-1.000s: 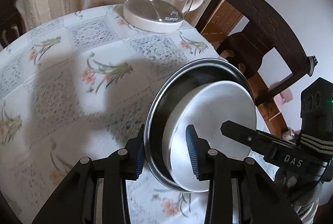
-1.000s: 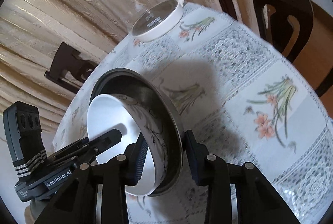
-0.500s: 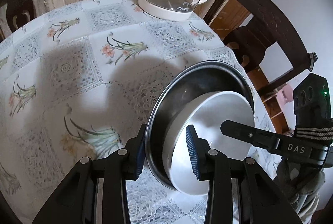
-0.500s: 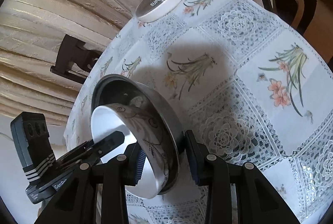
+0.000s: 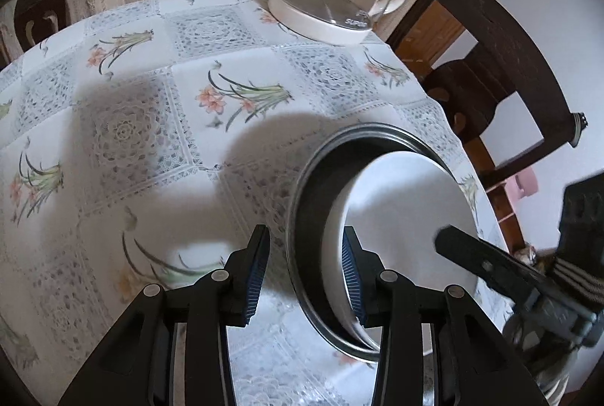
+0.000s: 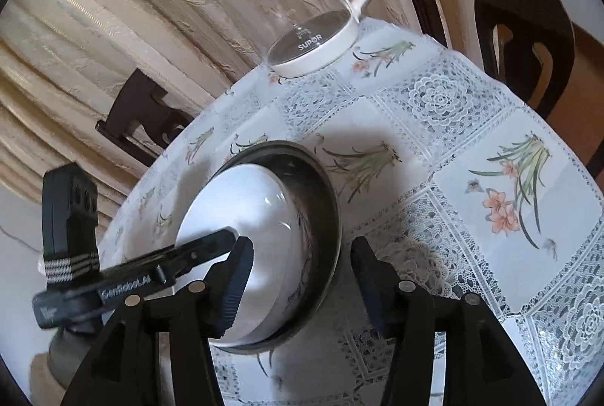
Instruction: Organize plates and bowls
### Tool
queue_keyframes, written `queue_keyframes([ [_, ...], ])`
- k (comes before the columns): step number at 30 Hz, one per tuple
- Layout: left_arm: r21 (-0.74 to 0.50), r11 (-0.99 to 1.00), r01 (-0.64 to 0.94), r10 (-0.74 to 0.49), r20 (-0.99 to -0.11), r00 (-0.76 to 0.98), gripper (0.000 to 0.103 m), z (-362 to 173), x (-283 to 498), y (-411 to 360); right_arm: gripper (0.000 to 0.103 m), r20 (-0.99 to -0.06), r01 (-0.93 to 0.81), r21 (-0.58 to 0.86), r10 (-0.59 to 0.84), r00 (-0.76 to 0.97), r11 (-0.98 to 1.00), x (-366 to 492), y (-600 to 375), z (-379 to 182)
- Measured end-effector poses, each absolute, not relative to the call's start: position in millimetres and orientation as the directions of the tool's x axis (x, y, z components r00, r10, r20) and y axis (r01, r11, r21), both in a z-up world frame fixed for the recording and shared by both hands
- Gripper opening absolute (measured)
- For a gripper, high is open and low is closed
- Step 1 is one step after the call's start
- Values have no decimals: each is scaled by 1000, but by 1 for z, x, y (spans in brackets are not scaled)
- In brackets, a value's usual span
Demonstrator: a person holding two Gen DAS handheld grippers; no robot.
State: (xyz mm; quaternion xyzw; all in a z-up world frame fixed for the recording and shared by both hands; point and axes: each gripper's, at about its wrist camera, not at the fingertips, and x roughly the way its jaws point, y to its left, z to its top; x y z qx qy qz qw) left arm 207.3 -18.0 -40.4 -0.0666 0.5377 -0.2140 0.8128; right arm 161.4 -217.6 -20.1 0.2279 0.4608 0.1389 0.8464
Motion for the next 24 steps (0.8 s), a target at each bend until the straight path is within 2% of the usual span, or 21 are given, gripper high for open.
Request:
queue_keyframes([
  [15, -329, 899, 288, -415, -849, 327, 44, -42, 207, -14, 57, -701, -35, 532, 463, 543, 846, 152, -215, -32],
  [19, -354, 892, 281, -434, -846, 311, 45, -47, 215, -16, 51, -690, -23, 558, 480, 541, 829, 157, -215, -38],
  [22, -368, 885, 283, -447, -840, 306, 42, -47, 215, -17, 45, -703, -14, 542, 462, 542, 840, 158, -213, -38],
  [24, -368, 879, 304, -454, -840, 298, 34, -45, 212, -22, 43, -710, -8, 534, 454, 538, 845, 158, -212, -37],
])
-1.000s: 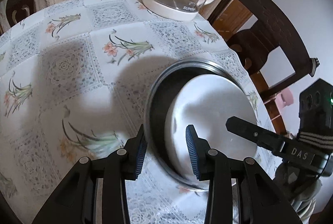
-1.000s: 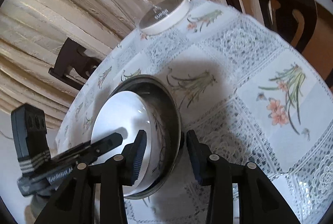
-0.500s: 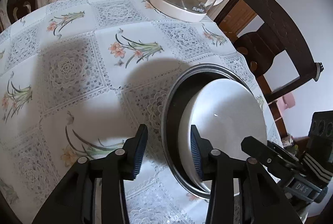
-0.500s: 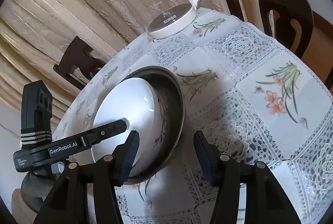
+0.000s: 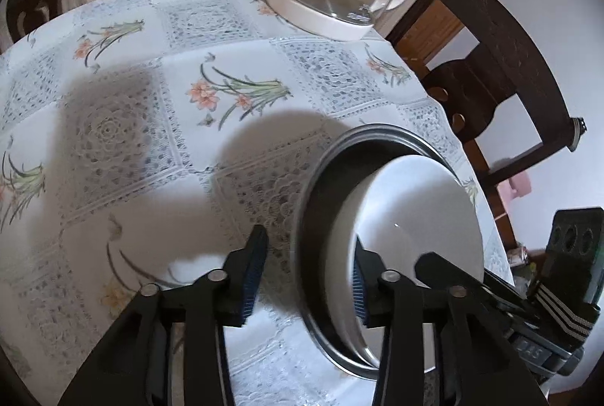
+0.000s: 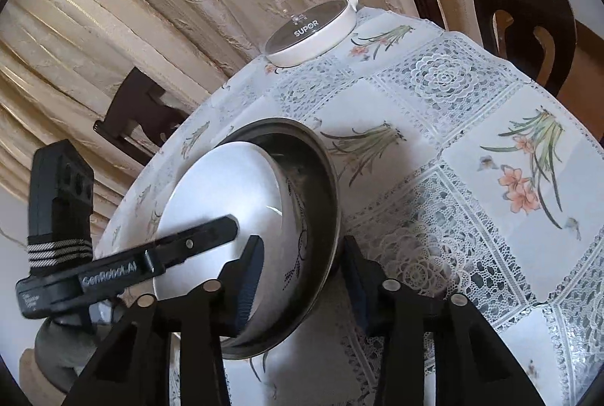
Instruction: Organize plates and bowls
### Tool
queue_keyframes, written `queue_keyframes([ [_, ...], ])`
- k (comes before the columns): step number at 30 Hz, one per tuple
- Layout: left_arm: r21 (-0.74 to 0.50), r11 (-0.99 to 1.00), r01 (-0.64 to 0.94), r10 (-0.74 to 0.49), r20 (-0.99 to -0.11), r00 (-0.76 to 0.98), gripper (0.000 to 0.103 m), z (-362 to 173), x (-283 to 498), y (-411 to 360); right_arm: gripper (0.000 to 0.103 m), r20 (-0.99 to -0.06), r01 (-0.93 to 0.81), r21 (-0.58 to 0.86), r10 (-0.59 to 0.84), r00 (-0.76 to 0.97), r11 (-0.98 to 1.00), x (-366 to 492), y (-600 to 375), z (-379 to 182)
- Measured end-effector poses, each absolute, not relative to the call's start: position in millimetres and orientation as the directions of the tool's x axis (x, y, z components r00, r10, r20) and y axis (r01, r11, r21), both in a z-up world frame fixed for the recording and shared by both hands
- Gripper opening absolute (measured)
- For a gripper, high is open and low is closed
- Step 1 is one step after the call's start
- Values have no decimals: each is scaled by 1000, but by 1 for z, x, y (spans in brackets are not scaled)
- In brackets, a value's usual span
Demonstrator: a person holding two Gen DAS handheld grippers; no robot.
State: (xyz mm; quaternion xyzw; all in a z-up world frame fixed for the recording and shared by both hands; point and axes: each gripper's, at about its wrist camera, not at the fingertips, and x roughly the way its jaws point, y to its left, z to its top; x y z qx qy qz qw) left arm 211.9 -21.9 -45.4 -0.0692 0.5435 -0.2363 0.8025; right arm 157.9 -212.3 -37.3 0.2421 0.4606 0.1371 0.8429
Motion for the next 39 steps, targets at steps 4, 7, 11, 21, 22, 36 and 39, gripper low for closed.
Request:
queue_keyframes([
  [4, -315, 891, 327, -418, -850, 320, 33, -41, 204, -31, 40, -708, 21, 569, 477, 521, 822, 157, -218, -36],
  [7, -346, 888, 303, -434, -847, 306, 33, -39, 203, -26, 40, -699, 37, 604, 506, 506, 796, 156, -221, -34],
  [11, -353, 886, 299, -439, -848, 298, 33, -32, 197, -23, 40, -705, 68, 629, 530, 471, 775, 153, -222, -38],
  [21, -374, 889, 263, -440, -856, 272, 32, -37, 195, -15, 49, -666, 80, 665, 541, 514, 743, 150, -229, -35],
  [22, -372, 892, 258, -436, -857, 274, 32, -38, 195, -14, 57, -663, 74, 661, 535, 524, 747, 147, -229, -33],
  [36, -391, 896, 210, -440, -843, 308, 39, -47, 217, -8, 67, -645, -4, 628, 524, 557, 778, 128, -214, -33],
  [39, -407, 889, 209, -455, -837, 305, 39, -49, 221, -10, 67, -646, -18, 623, 528, 550, 782, 134, -209, -35],
])
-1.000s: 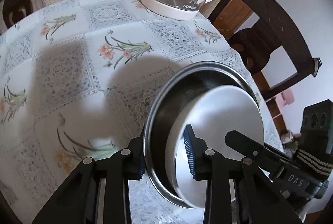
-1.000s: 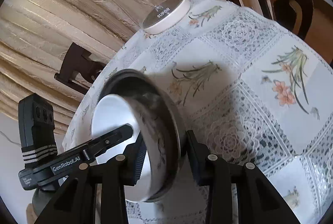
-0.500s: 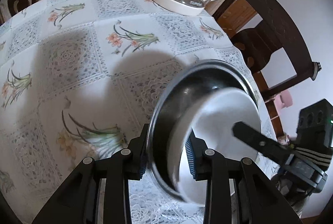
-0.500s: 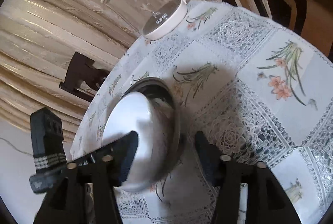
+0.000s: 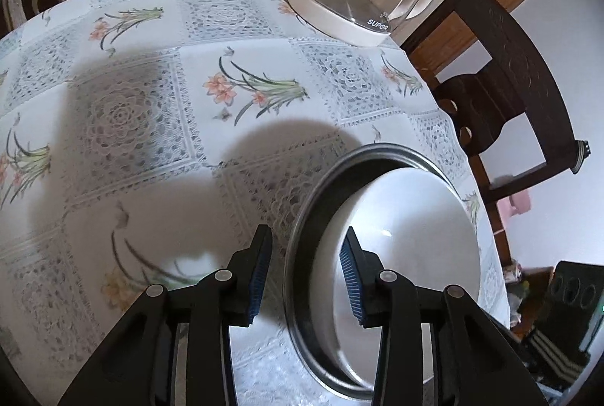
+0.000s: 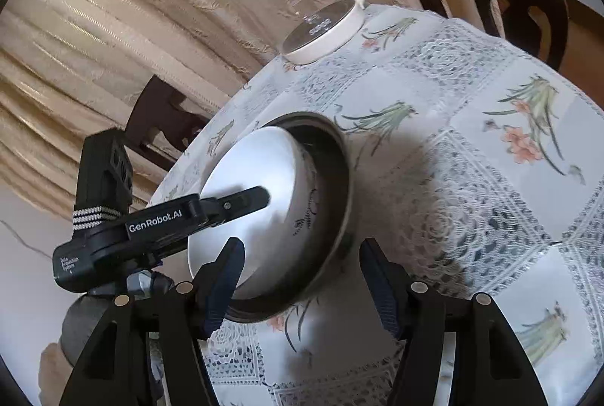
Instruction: Organize plates and bowls
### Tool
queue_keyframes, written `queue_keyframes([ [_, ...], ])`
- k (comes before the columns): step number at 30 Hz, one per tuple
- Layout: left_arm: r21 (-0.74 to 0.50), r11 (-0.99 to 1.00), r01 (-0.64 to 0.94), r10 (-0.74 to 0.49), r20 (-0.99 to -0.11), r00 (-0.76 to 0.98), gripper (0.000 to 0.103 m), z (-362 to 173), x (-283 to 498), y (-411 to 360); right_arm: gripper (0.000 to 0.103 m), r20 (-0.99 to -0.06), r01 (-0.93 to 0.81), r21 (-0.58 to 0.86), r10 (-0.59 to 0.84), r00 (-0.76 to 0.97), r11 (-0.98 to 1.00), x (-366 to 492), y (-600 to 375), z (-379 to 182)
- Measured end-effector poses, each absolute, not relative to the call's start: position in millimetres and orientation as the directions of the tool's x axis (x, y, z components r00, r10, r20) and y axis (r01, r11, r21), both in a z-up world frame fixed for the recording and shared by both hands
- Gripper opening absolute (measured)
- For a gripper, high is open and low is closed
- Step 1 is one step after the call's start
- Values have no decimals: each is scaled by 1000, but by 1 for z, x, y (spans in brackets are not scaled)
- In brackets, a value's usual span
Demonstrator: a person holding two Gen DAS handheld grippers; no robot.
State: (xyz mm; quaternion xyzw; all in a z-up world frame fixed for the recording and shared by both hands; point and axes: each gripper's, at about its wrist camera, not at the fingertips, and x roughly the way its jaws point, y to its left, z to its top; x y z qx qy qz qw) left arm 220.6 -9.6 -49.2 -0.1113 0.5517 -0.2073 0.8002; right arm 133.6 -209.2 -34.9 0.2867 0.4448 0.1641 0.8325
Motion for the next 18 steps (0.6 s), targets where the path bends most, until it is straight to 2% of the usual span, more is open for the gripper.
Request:
queue_keyframes([
  [7, -404, 888, 220, -455, -839, 297, 39, -50, 221, -12, 66, -638, 20, 674, 569, 519, 738, 141, -203, -47],
  [18, -384, 889, 249, -444, -855, 267, 37, -49, 204, -18, 59, -647, 63, 694, 583, 492, 717, 140, -208, -46],
])
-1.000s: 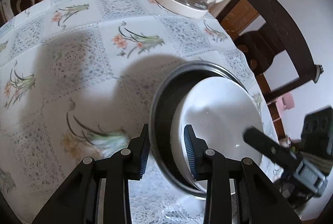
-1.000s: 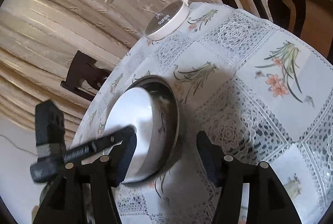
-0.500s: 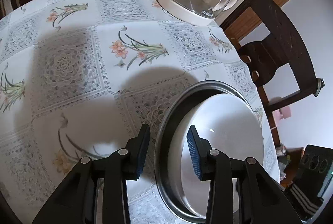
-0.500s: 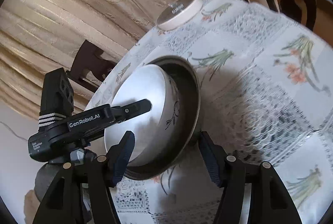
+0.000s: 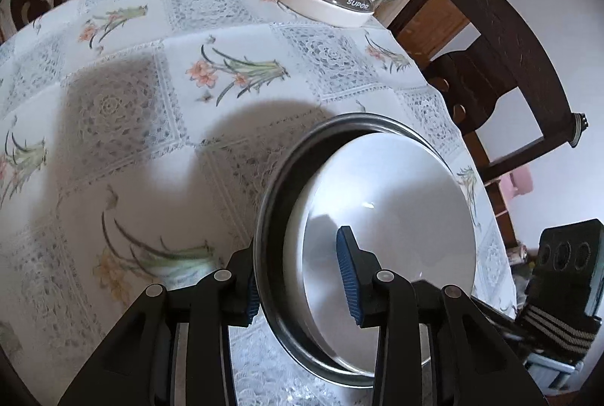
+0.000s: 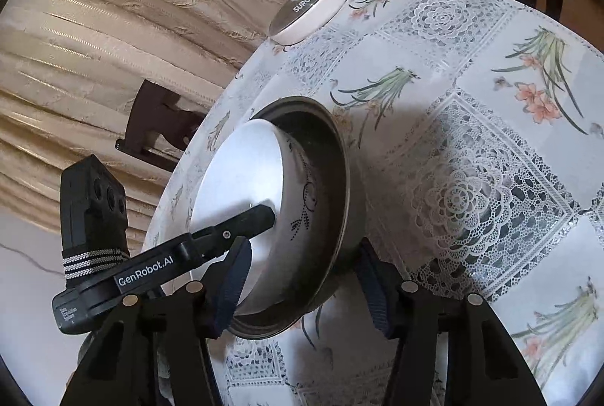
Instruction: Organize plates and bowls
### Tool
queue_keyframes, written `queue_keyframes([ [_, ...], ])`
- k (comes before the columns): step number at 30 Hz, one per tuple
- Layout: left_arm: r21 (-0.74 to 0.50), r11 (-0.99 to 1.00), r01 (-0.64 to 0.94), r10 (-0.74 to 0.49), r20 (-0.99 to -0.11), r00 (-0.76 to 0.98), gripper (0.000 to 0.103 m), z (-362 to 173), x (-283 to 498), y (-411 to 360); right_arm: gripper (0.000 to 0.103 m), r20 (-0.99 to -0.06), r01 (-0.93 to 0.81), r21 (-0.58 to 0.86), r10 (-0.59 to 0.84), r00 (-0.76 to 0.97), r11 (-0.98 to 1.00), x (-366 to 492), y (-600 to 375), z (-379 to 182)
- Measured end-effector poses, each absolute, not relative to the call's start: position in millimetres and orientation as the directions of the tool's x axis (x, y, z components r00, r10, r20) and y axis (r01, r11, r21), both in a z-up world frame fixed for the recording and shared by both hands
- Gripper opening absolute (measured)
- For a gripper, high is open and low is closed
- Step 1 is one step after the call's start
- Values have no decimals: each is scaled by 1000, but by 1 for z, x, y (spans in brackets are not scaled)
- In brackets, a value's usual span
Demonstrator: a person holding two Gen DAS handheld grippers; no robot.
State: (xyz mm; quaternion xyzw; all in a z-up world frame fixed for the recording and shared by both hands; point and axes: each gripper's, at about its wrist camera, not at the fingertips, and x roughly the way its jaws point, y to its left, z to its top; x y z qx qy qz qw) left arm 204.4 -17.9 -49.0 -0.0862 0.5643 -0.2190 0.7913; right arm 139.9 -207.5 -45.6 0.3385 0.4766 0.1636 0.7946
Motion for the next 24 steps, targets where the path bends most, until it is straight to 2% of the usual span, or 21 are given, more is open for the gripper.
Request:
queue_keyframes([
  [8, -383, 889, 252, -445, -853, 273, 37, -39, 188, -9, 56, -645, 35, 686, 585, 491, 727, 130, -205, -34],
  [24, -381, 895, 231, -440, -838, 323, 37, 7, 137, 37, 56, -612, -59, 701, 642, 462, 711, 98, -168, 8],
])
